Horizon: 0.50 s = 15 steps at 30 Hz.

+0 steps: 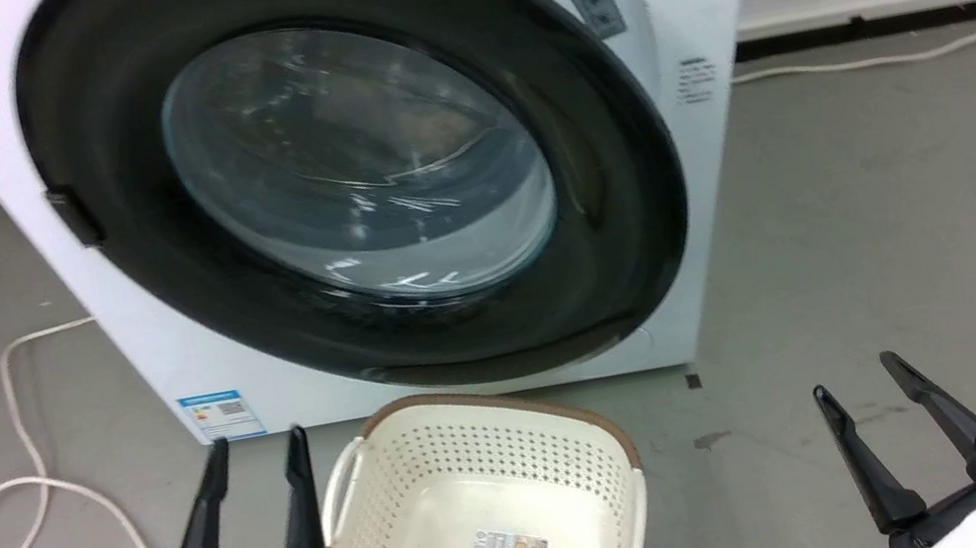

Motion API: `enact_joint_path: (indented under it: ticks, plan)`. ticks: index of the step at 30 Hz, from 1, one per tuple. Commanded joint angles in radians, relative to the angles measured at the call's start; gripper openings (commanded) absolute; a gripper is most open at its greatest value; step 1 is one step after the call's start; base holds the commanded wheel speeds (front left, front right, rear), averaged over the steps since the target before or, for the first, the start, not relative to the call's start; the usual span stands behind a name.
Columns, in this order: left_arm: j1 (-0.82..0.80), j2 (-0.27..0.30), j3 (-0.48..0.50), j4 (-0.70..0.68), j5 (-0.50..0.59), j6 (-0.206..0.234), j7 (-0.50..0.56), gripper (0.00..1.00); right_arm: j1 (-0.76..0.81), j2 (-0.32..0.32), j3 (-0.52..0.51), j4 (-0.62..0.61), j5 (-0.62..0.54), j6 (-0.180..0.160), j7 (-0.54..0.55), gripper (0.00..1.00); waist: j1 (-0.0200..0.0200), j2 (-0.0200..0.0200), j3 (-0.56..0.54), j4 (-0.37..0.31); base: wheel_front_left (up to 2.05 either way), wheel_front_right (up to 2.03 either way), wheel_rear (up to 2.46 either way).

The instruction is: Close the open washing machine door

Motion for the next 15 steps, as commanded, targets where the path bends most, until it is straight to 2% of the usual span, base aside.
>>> enact_joint_path:
  ticks: [1,7,12,13,14,15]
  plan:
    - [0.014,-0.005,0.000,-0.004,0.015,0.006,-0.004,1.00,0.014,0.004,-0.001,-0.002,-0.008,0.001,-0.004,1.00,0.0002,0.0000,-0.010,0.014,0.00,0.00,0.00]
    - [0.076,-0.046,0.015,-0.035,0.193,0.043,-0.004,1.00,0.040,0.013,0.013,-0.009,-0.006,0.001,-0.004,1.00,0.0002,0.0000,-0.022,0.050,0.00,0.00,0.00]
    - [0.105,-0.063,0.015,-0.016,0.267,0.071,-0.004,1.00,0.055,0.015,0.021,-0.003,0.000,0.001,-0.004,1.00,0.0002,0.0000,-0.026,0.081,0.00,0.00,0.00]
    - [0.107,-0.078,0.018,-0.002,0.259,0.075,-0.004,1.00,0.054,0.012,0.039,0.002,0.015,0.001,-0.004,0.95,0.0002,0.0000,-0.024,0.094,0.00,0.00,0.00]
    - [0.106,-0.084,0.018,0.007,0.253,0.074,-0.004,1.00,0.050,0.010,0.046,0.000,0.026,0.001,-0.004,0.36,0.0002,0.0000,-0.021,0.102,0.00,0.00,0.00]
    - [0.105,-0.087,0.017,0.015,0.249,0.070,-0.004,1.00,0.044,0.003,0.054,-0.003,0.035,0.001,-0.004,0.00,0.0002,0.0000,-0.018,0.109,0.00,0.00,0.00]
